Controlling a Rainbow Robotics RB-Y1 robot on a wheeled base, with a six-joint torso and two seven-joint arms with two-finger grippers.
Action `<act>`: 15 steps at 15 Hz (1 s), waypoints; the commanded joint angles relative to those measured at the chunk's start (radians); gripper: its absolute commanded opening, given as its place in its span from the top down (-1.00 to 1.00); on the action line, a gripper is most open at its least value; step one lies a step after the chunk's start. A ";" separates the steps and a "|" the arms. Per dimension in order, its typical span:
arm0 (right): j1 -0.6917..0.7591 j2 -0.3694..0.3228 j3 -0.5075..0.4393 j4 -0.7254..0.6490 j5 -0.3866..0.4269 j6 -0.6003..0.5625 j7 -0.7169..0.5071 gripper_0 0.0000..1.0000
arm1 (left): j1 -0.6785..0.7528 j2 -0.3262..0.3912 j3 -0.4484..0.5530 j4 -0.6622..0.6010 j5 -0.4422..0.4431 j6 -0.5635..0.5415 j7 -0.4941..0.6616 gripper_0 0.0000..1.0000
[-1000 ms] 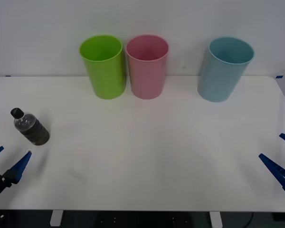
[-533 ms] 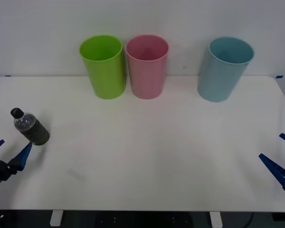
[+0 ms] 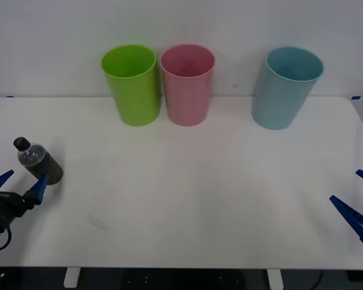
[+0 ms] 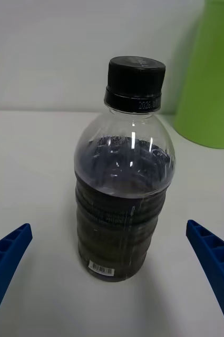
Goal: Grasp the object on the table and drop it into the matching bin: aluminum can to the light blue bin, PET bottle to the pink bin.
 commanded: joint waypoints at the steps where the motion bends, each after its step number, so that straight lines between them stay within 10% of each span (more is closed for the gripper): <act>1: 0.000 0.000 0.000 0.000 0.000 0.000 0.000 -1.00 | -0.053 -0.036 0.009 0.035 -0.046 0.013 -0.002 -1.00; 15: 0.000 0.000 0.000 0.000 0.000 0.000 0.000 -1.00 | -0.194 -0.088 0.032 0.138 -0.143 0.045 0.000 -1.00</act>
